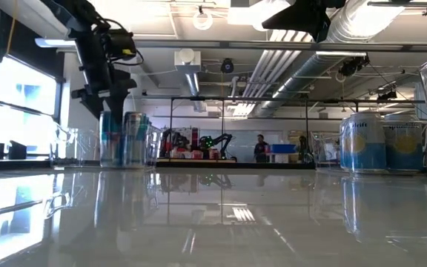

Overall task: Sort soda cans
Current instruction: Put the bottom white blue soda can into the top left transparent bin, then return to Home Position

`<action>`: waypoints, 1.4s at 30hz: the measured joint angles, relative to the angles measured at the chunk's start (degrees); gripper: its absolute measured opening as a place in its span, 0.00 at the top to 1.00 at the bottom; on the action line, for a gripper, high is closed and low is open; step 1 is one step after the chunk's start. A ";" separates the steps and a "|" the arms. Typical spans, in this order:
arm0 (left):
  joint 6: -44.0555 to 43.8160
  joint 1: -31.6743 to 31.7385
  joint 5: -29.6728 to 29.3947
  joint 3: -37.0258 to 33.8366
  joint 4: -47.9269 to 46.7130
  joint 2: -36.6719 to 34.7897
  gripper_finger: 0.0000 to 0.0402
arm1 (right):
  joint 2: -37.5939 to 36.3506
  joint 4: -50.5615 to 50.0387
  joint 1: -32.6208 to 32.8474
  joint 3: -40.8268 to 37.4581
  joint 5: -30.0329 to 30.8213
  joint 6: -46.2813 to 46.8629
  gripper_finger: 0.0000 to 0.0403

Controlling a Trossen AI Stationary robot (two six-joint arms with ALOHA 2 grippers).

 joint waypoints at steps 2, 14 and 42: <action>1.00 0.00 1.16 -0.44 1.40 -0.09 0.32 | 0.00 0.00 0.00 0.00 0.00 0.31 0.32; 6.60 2.99 5.86 -0.83 1.07 -0.91 0.30 | 0.00 -0.02 0.00 -0.01 0.00 1.30 0.32; 1.98 -16.38 6.85 -13.05 16.38 -42.77 0.46 | -22.07 -27.74 -0.44 -0.34 2.14 1.46 0.49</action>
